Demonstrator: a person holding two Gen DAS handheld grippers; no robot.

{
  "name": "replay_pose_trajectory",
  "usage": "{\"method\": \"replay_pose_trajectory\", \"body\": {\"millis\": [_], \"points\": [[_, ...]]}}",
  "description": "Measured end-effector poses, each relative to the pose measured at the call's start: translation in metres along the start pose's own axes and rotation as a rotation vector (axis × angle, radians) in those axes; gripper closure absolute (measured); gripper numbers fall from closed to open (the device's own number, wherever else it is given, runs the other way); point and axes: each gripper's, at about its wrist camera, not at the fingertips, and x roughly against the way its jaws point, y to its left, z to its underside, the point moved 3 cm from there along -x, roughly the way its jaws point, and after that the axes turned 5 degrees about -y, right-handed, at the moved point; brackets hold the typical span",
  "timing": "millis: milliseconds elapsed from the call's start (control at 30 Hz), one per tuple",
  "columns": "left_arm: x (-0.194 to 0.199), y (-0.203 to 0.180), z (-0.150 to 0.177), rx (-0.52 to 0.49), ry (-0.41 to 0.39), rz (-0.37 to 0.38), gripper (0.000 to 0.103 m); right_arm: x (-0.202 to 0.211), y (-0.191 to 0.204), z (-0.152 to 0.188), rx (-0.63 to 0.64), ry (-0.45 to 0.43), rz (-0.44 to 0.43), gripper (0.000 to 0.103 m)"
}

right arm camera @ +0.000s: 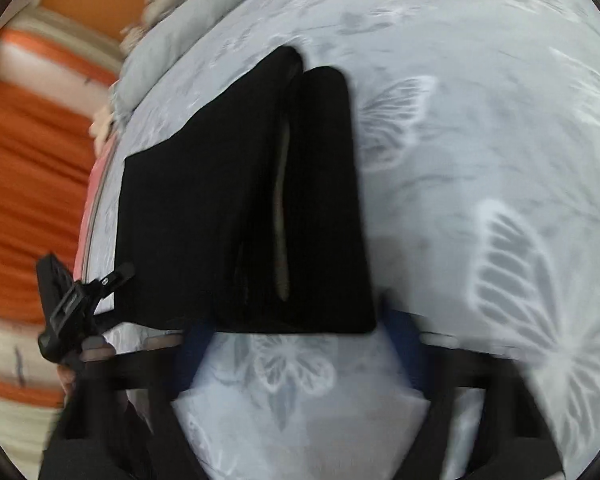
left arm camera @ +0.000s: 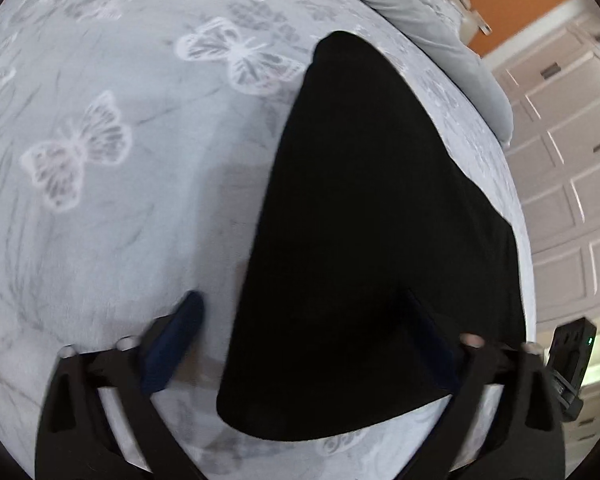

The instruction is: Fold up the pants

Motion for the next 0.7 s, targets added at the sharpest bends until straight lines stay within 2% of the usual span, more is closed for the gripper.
{"method": "replay_pose_trajectory", "body": {"millis": [33,100,167,200,233,267,300,333,367,400,433,467,500,533,567,600,633,700], "points": [[-0.001,-0.005,0.0,-0.011,0.024,0.067,0.053,0.0,0.004,-0.001,0.014,-0.005,-0.002,0.068],[0.008,-0.004,-0.002,0.007,0.002,0.083,0.067,0.019,0.019,0.0,0.052,-0.045,-0.026,0.074],[0.028,-0.004,-0.004,0.003,-0.012,0.128,0.073,0.05,0.037,0.002,0.079,-0.109,-0.102,0.08],[0.049,-0.004,-0.003,0.001,-0.029,0.165,0.078,0.07,0.046,0.008,0.088,-0.142,-0.16,0.096],[0.063,-0.003,-0.001,-0.006,-0.041,0.181,0.079,0.084,0.051,0.014,0.105,-0.156,-0.193,0.103],[0.078,-0.001,0.003,-0.016,-0.056,0.185,0.08,0.098,0.052,0.024,0.124,-0.175,-0.209,0.103],[0.09,0.003,0.008,-0.023,-0.066,0.176,0.079,0.107,0.047,0.034,0.137,-0.187,-0.182,0.103],[0.096,0.013,0.019,-0.023,-0.055,0.155,0.078,0.107,0.035,0.043,0.136,-0.188,-0.103,0.103],[0.093,0.023,0.03,-0.018,-0.028,0.115,0.073,0.097,0.015,0.051,0.099,-0.15,-0.021,0.101],[0.082,0.035,0.043,-0.014,0.01,0.041,0.07,0.088,-0.002,0.056,0.044,-0.111,0.041,0.092],[0.076,0.044,0.051,-0.012,0.026,-0.016,0.069,0.081,-0.022,0.058,-0.034,-0.068,0.118,0.092],[0.073,0.052,0.058,-0.004,0.02,-0.034,0.062,0.084,-0.032,0.055,-0.082,-0.068,0.12,0.092],[0.075,0.054,0.06,0.008,0.014,-0.02,0.056,0.091,-0.031,0.05,-0.08,-0.102,0.068,0.09],[0.082,0.054,0.058,0.022,-0.002,0.013,0.052,0.1,-0.026,0.046,-0.066,-0.142,0.013,0.069],[0.09,0.051,0.054,0.011,-0.035,0.042,0.039,0.108,-0.017,0.042,-0.042,-0.186,-0.039,0.048],[0.096,0.05,0.052,-0.002,-0.069,0.049,0.029,0.114,-0.004,0.037,-0.014,-0.233,-0.084,0.016],[0.106,0.048,0.048,-0.019,-0.139,0.033,0.026,0.115,0.007,0.034,0.01,-0.261,-0.098,0.014],[0.119,0.047,0.046,-0.026,-0.213,0.015,0.022,0.102,0.04,0.026,0.114,-0.249,-0.103,0.015]]}}
